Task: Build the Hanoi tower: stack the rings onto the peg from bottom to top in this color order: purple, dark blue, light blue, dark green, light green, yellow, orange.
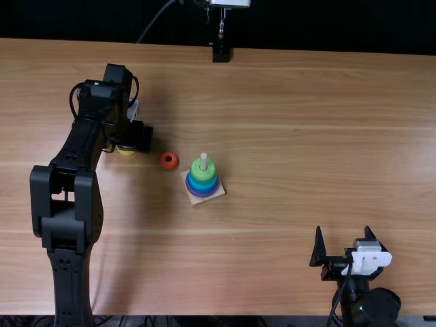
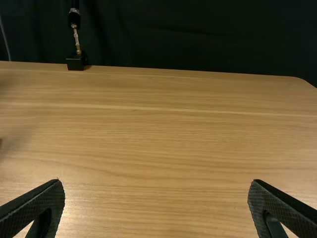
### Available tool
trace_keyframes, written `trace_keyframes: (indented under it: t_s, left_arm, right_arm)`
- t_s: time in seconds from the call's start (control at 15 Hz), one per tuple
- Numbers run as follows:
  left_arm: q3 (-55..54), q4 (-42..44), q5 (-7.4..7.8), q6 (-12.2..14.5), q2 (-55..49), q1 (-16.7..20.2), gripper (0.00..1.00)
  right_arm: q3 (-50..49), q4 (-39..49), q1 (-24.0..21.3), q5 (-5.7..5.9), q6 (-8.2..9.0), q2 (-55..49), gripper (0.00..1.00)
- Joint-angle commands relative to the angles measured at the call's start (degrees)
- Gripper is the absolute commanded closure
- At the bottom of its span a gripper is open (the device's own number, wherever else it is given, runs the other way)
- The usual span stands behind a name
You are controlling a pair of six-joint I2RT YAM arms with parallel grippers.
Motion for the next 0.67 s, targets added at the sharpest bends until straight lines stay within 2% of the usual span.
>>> trace_keyframes:
  t_s: [0.0, 0.07, 0.13, 0.2, 0.27, 0.47, 0.6]
  left_arm:
    - [-1.3, -0.2, 0.53, 0.6, 1.2, 0.9, 0.00]
    - [-1.4, -0.2, 0.53, 0.6, 1.2, 0.9, 0.12]
    - [-2.3, 0.5, 0.53, 0.7, 1.2, 0.9, 0.51]
    - [-3.8, 0.9, 0.53, 0.7, 1.1, 0.9, 0.83]
    - [-5.5, 1.0, 0.53, 0.7, 1.0, 0.9, 1.00]
    - [-8.2, 0.9, 0.64, 0.6, -0.8, 0.9, 1.00]
    - [-7.9, 0.9, 1.69, 0.4, -2.2, 0.7, 1.00]
  right_arm:
    - [-3.3, -4.6, -0.7, -0.62, 0.00, -0.7, 0.00]
    - [-3.4, -4.6, -0.7, -0.62, 0.00, -0.7, 0.00]
    - [-3.4, -4.6, -0.8, -0.62, 0.00, -0.7, 0.00]
    - [-3.4, -4.6, -0.7, -0.62, 0.00, -0.7, 0.00]
    - [-3.3, -4.6, -0.7, -0.62, 0.00, -0.7, 0.00]
    - [-3.4, -4.6, -0.7, -0.62, 0.00, -0.7, 0.00]
    - [-3.4, -4.6, -0.7, -0.62, 0.00, -0.7, 0.00]
